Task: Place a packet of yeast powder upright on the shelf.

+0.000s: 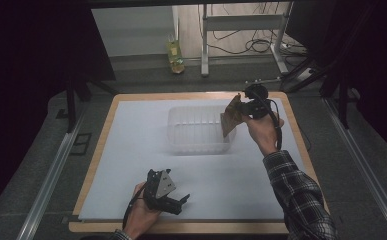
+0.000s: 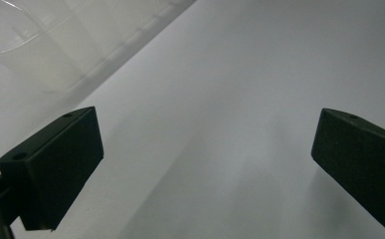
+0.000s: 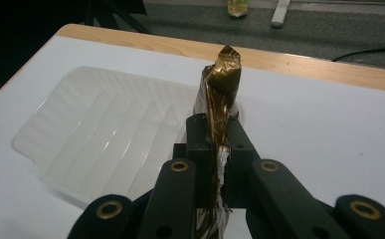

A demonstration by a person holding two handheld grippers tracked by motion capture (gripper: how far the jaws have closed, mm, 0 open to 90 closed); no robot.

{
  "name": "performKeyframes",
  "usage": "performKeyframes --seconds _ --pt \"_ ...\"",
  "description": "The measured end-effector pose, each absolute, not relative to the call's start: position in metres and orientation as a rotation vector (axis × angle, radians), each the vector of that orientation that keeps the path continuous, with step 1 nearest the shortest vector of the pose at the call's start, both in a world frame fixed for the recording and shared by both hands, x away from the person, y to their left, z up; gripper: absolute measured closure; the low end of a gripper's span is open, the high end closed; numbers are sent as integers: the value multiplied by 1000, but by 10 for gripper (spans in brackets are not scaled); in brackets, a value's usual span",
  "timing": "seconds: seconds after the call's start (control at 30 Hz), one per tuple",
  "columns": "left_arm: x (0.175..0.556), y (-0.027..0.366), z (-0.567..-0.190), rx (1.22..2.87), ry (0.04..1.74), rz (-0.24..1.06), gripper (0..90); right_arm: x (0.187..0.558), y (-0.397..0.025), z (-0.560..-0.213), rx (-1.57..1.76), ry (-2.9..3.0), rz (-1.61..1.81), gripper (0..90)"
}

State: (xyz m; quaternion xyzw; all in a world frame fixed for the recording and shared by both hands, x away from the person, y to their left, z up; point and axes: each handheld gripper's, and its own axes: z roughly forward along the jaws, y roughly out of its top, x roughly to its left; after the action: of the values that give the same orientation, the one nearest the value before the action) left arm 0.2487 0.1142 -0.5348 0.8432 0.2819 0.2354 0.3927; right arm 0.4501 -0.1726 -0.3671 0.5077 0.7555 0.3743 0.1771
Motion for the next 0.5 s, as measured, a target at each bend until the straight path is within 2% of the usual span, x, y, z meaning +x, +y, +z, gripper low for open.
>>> performKeyframes --seconds 0.5 --pt "249 114 -535 2141 717 593 0 469 -162 -379 1425 2150 1061 848"
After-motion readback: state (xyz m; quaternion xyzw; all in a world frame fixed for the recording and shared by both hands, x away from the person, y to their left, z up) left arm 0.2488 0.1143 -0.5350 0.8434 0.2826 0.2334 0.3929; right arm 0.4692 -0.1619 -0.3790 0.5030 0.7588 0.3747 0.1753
